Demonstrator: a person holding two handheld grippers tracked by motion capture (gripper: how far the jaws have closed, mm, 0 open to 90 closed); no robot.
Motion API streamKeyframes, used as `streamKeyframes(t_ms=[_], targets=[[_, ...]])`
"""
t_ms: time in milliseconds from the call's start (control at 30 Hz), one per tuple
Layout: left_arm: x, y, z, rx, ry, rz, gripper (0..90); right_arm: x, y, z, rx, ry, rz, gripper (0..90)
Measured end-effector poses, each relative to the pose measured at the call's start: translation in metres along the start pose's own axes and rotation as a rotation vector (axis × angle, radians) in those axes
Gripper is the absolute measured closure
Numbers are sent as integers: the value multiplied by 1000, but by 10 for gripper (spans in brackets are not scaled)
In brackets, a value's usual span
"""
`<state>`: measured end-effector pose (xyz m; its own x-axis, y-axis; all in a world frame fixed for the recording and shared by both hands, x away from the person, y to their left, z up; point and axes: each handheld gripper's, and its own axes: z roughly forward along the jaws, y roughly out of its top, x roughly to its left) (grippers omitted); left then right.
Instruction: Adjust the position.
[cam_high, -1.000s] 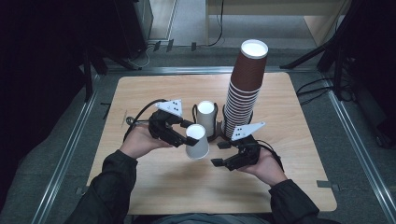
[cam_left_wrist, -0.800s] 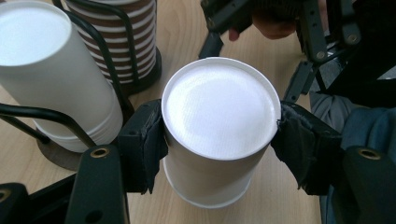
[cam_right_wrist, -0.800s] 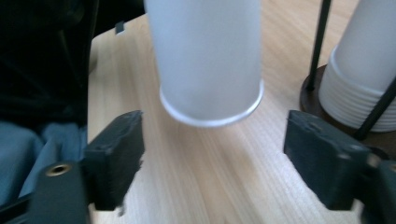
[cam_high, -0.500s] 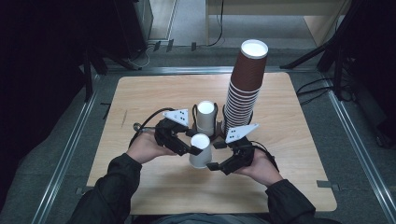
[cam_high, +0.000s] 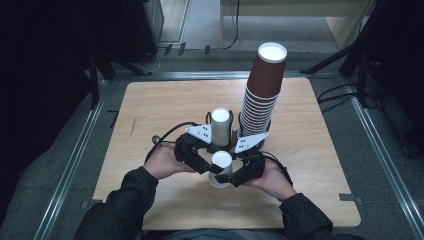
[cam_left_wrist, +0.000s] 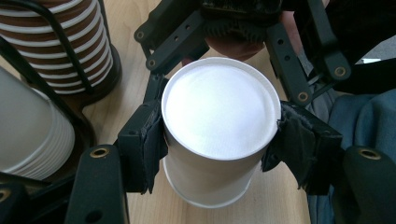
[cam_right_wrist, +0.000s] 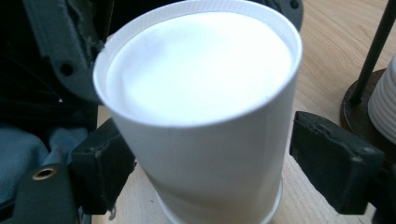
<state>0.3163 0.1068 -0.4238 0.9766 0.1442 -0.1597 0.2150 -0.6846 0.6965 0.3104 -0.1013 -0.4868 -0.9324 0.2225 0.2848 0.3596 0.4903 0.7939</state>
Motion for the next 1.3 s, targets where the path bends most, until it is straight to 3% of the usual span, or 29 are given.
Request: streamKeyframes(t_ms=[233,367,467,600,800,933,1000,1200,1300], targets=[[-2,0,4,10,-1,11,358,3,0,1,16,3,-63,261],[0,-1,6,17,-9,-15,356,4,0,1,30,-3,-86,287],[1,-3,7,16,-1,-26,345,3,-1,2,43,-6,-88,295],[1,-4,2,-2,13,-43,252,2,-3,2,52,-7,-77,295],[5,-14,-8,-18,29,-104,132,-1,-4,-4,20,-19,-81,294],[5,-23,-12,-8,52,-101,118,-2,-4,-8,3,-27,-71,294],[5,-27,-13,-11,69,-122,85,-2,-4,-10,-8,-26,-67,293],[4,-37,-12,2,72,-139,85,-2,-4,-14,-45,-26,-62,293],[6,-42,-10,-16,72,-164,85,-2,-3,-17,-68,-23,-54,293]])
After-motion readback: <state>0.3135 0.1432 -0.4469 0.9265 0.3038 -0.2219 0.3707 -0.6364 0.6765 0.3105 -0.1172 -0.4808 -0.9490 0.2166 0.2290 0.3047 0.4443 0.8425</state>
